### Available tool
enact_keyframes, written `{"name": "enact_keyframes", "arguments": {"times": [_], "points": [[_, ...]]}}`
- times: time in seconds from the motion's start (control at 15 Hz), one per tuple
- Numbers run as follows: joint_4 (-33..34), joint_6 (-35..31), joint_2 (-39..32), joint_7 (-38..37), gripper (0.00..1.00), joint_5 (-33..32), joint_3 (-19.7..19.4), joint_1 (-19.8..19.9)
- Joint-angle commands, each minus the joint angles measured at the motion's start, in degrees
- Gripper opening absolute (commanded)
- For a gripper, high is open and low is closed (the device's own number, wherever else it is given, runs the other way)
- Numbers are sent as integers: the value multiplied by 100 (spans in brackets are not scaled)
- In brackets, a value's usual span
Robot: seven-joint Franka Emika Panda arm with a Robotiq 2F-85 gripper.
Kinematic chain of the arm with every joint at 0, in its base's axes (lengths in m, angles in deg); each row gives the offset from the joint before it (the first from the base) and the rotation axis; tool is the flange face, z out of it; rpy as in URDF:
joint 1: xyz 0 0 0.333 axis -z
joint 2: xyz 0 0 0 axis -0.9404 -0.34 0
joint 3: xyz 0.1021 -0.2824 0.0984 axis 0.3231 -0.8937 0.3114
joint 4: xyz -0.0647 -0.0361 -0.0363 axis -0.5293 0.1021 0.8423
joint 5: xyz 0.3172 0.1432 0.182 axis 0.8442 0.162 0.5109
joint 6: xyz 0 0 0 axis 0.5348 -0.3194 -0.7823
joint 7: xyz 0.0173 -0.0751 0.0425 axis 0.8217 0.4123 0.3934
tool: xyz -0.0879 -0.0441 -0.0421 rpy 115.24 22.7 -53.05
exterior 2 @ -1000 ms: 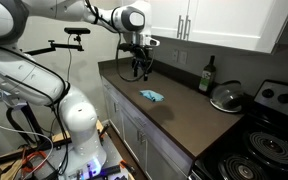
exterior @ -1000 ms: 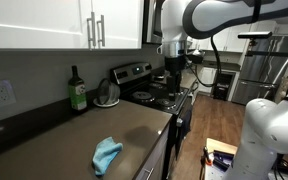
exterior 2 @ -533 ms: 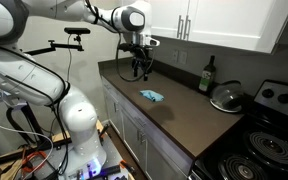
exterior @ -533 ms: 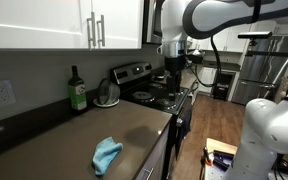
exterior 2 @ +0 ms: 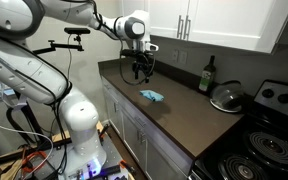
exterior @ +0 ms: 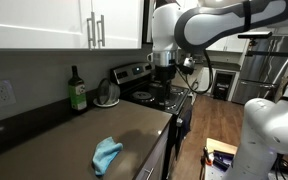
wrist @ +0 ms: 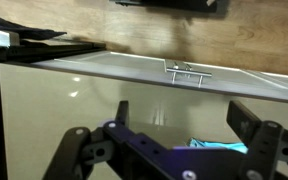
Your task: Use the towel to wipe the counter
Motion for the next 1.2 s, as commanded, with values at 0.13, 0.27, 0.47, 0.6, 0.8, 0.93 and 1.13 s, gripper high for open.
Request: {"name": "enact_keyframes", "arguments": {"times": [0.13, 0.27, 0.47, 0.6, 0.8, 0.93, 1.13], "points": [[117, -946, -772, 18, 100, 85, 164, -284], [215, -1239, -1079, 29, 100, 261, 157, -384], [386, -1597, -1578, 43, 100, 491, 202, -507], [543, -1824, -1926, 23, 100, 502, 262, -559], [776, -2257, -2445, -24, 100, 266, 380, -609], [943, -2476, -2761, -26, 100, 140, 428, -639], [1251, -2712, -3236, -42, 100, -35, 448, -673]]}}
